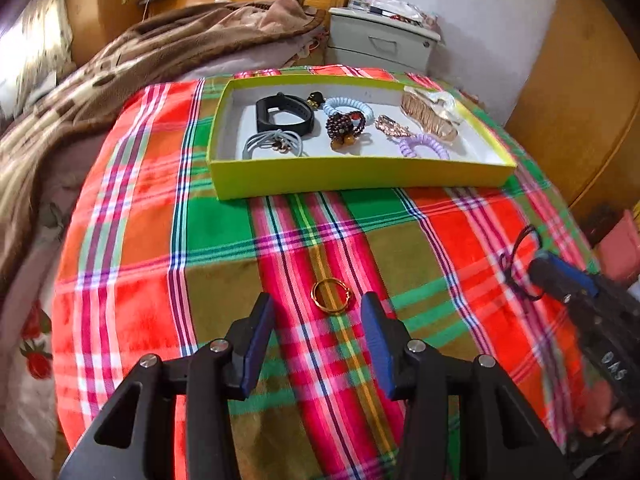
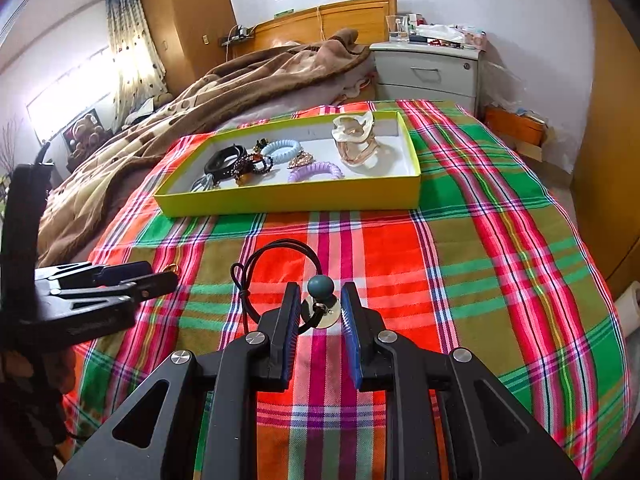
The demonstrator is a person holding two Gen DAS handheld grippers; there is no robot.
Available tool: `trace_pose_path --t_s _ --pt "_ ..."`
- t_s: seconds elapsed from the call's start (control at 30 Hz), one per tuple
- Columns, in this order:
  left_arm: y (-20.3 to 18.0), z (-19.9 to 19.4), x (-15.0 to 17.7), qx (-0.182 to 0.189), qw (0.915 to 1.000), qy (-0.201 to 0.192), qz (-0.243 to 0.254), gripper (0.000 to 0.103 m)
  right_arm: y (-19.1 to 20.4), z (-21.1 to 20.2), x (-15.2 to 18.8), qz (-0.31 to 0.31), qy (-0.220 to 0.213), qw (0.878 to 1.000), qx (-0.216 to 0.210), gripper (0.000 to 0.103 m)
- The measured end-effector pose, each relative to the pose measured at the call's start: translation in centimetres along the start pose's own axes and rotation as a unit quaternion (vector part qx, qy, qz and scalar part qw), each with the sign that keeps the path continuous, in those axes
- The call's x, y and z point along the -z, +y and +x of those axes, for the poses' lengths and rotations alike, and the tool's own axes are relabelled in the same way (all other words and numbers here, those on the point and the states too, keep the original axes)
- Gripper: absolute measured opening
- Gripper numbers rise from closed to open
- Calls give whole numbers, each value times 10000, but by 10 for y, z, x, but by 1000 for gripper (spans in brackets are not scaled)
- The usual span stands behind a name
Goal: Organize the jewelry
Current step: 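Grasp the gold ring with the left tool while the right tool holds the hair tie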
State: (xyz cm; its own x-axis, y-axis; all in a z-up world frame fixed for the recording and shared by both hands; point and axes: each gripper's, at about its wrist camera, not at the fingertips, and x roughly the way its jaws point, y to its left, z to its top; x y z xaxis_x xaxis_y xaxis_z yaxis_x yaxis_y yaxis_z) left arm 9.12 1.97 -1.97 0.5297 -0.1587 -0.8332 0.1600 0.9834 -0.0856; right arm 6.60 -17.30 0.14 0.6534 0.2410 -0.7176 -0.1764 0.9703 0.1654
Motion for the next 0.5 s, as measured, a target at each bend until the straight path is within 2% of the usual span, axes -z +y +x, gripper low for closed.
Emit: trace_pose_path --t_s 0.13,0.3,0.47,0.5 --pt "-9 3 0 -301 9991 -89 283 47 0 -1 -1 11 -35 10000 -37 21" --pt "-11 6 -3 -299 9990 -131 292 46 -2 -1 -2 25 -52 10000 -66 21" --pt "-11 4 -3 -282 9991 -155 273 25 -4 0 -2 36 -54 10000 -72 21" --pt "-11 4 -3 -277 9991 -150 275 23 -3 -1 -3 32 -58 10000 -71 21"
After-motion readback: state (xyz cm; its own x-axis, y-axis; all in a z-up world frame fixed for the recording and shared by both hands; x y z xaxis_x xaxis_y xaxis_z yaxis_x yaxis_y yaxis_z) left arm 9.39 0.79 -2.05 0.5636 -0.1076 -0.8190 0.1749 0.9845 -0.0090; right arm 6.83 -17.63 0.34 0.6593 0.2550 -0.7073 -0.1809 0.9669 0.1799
